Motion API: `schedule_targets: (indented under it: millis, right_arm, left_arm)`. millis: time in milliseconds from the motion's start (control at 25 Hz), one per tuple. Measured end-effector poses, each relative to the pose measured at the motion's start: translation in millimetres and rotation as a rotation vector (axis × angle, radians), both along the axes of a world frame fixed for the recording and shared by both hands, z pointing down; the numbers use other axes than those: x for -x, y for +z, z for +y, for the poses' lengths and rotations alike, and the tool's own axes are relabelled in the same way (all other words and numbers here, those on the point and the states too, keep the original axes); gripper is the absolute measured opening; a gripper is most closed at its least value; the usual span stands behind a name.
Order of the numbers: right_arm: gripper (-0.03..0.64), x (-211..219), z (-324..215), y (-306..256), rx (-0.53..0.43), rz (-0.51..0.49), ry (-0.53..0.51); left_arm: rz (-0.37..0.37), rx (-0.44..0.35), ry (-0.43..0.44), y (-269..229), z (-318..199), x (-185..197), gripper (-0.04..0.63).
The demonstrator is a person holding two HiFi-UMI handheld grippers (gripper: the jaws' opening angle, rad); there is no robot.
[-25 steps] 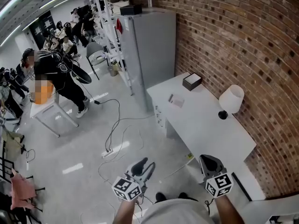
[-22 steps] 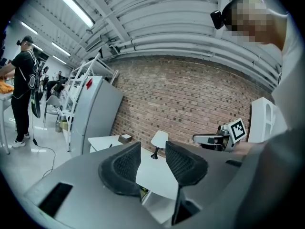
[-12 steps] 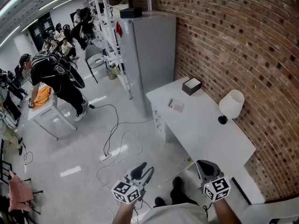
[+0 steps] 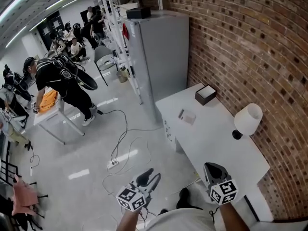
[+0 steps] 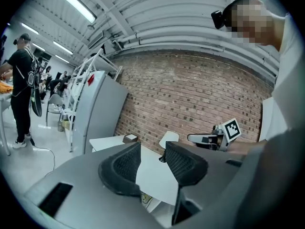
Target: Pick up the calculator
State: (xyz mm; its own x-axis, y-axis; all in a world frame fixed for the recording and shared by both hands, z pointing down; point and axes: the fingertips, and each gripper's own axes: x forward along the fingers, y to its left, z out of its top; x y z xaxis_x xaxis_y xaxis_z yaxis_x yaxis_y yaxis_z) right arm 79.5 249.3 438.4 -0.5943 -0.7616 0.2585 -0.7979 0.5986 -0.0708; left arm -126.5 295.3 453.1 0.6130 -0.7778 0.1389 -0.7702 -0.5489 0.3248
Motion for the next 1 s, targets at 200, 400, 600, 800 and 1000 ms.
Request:
schedule_targets:
  millis: [200, 400, 600, 800, 1000]
  right_arm:
    - [0.011, -9.5, -53.3, 7.8, 0.020, -0.012, -0.034]
    - [0.012, -25.4, -98.4, 17.6, 0.055, -0.030, -0.053]
    - [0.011, -32.7, -128.8, 30.1, 0.098, -0.055, -0.071]
    - [0.012, -33.5, -150.9, 39.6, 0.115, -0.070, -0.075]
    - [0.011, -38.1, -172.0, 48.4, 0.133, -0.057, -0.042]
  left_arm:
    - [0.003, 0.007, -0.003, 0.0, -50.1, -20.3, 0.179]
    - [0.006, 0.037, -0.017, 5.4, -92.7, -41.0, 0.179]
    - [0.000, 0.064, -0.013, 5.8, -123.5, -60.2, 0.179]
    - [-0.019, 0.085, -0.006, 12.3, -148.1, -64.6, 0.178]
    - [-0.011, 0.104, 0.006, 22.7, -173.3, -59.7, 0.178]
